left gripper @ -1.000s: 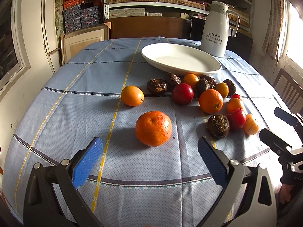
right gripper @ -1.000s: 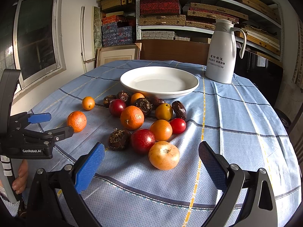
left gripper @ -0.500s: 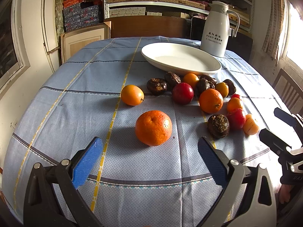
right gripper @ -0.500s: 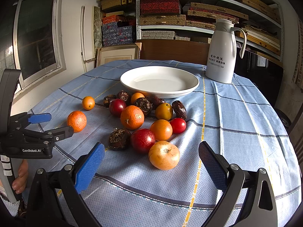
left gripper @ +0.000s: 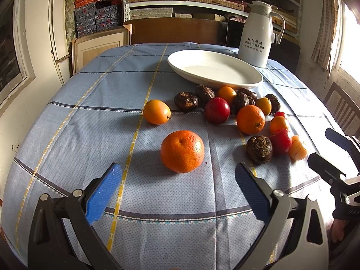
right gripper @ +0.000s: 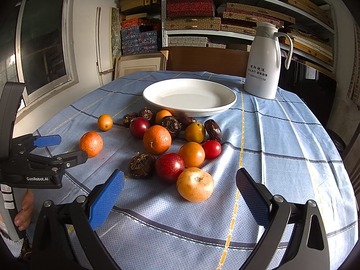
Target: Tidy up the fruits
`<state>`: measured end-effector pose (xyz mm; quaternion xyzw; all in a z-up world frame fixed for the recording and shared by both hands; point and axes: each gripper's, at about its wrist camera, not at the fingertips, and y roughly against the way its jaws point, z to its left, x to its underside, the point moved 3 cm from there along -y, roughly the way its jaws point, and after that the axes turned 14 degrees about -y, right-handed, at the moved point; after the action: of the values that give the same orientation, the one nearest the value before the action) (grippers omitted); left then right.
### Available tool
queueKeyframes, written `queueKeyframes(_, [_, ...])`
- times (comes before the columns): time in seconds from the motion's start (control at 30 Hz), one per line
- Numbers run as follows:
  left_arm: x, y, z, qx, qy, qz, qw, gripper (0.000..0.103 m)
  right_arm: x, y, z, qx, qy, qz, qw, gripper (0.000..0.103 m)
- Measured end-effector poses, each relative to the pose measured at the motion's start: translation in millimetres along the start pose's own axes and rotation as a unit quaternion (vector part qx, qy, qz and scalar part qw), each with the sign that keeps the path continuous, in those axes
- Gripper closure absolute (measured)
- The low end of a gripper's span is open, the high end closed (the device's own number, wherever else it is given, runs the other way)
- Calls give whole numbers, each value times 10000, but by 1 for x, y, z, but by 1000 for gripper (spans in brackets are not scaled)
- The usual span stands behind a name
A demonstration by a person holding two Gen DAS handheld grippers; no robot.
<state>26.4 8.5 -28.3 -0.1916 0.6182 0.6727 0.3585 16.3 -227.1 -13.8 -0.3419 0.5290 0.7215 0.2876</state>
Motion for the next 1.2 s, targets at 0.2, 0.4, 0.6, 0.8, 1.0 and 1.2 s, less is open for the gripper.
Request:
queueKeyframes(0.2, [0, 0, -1, 10, 5, 7, 10000, 4, 0, 0, 0, 1, 0, 3, 10000, 3])
queueKeyframes(0.4, [1, -1, -1, 27, 5, 25, 10000, 4, 0, 0, 0, 3, 1, 7, 10000, 3])
queueKeyframes(0.6, [1, -2, -3, 68, 24, 54, 10000, 4, -5, 2, -2, 2, 1, 8, 10000, 3])
queueKeyframes(0.8, [0, -4, -1, 197, 22, 139, 9997, 4, 1, -2, 1, 4, -21, 59, 10000, 3])
queueKeyframes(1.0, [7, -32, -5, 777, -89, 974, 9922, 4, 14, -36, 2, 65, -8, 1002, 9949, 3])
queueKeyframes(1.2, [4, -35, -15, 609, -777, 1130, 9887, 4, 26, -49, -16, 223, -110, 1725, 9847, 3])
